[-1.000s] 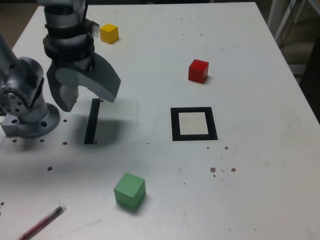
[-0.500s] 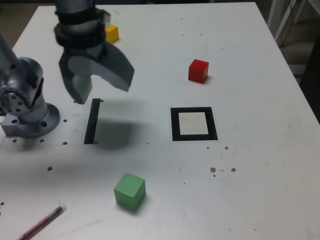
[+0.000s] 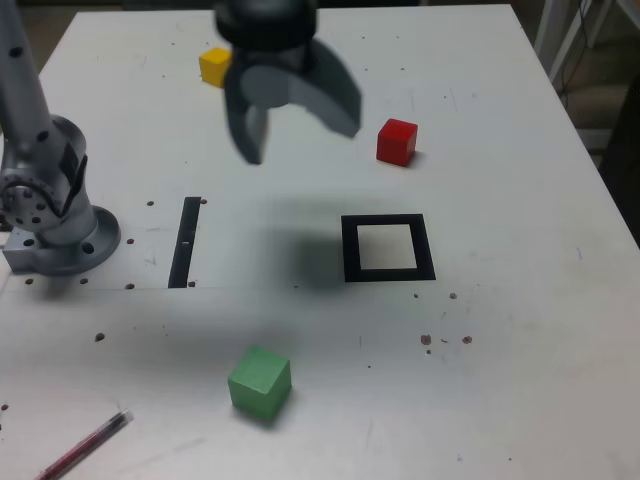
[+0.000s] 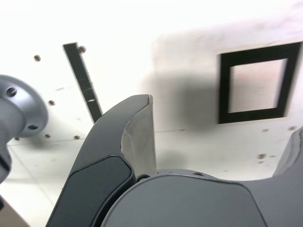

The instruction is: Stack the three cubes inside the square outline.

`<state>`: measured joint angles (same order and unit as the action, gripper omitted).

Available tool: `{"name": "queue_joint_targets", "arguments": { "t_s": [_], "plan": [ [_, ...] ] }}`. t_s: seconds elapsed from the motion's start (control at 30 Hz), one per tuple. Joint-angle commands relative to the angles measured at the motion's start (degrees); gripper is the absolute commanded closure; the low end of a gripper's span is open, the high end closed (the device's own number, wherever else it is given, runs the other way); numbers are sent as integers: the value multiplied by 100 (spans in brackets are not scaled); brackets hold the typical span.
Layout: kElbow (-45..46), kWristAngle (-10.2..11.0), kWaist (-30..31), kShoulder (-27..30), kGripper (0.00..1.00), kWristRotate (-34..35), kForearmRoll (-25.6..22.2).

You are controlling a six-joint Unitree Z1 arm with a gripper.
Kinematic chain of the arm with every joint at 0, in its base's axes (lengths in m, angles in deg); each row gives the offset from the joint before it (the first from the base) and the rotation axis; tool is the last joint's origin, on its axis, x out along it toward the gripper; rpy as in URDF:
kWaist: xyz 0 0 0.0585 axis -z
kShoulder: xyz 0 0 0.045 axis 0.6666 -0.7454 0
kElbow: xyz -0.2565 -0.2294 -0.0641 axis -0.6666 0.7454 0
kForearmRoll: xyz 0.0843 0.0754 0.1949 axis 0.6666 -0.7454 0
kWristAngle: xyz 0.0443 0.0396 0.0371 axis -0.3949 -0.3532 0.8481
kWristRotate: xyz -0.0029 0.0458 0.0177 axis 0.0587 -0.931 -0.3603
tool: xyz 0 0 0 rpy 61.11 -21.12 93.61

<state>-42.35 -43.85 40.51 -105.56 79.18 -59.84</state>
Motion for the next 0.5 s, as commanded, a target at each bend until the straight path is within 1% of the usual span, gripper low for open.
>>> {"name": "queue_joint_targets", "arguments": {
  "t_s": [0.0,0.23,0.33,0.47],
  "plan": [
    [-280,60,-35,-177,1,-65,-135],
    [-1248,141,-216,-846,1,-598,-643],
    [-1595,202,-366,-1159,1,-957,-784],
    [-1921,251,-619,-1481,1,-1341,-857]
  ]
}}
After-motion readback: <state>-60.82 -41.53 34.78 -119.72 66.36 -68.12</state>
